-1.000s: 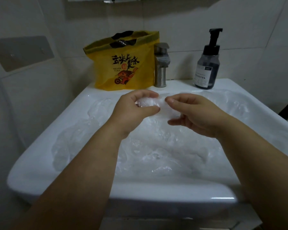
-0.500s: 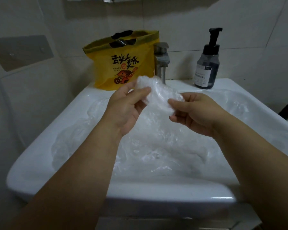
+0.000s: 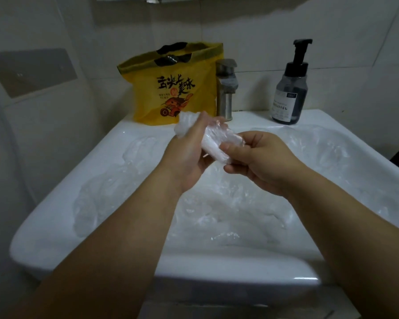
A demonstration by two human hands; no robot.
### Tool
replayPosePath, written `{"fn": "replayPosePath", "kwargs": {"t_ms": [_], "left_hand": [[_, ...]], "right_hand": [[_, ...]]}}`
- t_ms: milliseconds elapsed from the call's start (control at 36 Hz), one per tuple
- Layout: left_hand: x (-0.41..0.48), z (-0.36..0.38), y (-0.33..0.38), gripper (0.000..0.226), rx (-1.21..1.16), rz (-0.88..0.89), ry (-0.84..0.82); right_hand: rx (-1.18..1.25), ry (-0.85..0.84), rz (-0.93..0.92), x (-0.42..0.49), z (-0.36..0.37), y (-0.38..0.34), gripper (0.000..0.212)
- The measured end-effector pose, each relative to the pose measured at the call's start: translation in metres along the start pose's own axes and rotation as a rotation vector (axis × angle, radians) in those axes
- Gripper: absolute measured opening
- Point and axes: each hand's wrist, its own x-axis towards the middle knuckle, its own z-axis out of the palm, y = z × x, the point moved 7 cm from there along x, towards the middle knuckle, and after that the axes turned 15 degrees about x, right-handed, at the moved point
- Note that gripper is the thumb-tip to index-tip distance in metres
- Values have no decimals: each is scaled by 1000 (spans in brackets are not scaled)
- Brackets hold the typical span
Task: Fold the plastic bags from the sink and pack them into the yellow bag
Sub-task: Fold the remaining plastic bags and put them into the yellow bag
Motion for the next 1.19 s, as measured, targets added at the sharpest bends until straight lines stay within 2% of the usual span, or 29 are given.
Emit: {"fn": "replayPosePath", "kwargs": {"t_ms": [194,389,500,750,1083,1194], "left_hand": [[2,-16,2,13,155,44,61],[-1,-24,5,9,330,73,16],[-1,-22,6,6,322,108,35],[-7,-15,9,12,245,54,-117],[-14,-9,10,32,178,10,-232],[-15,-9,9,36,166,-14,-234]], "right_hand": [[40,33,44,-2,-10,-4,6],[151,51,63,-3,-17,-9,9],[252,-75,127,-6,-7,-5,16],[190,26,90,-3,-28,-14,13],[130,-156,62,-11,-21,-23,17],[113,-212,105,-11,-19,-19,15]]}}
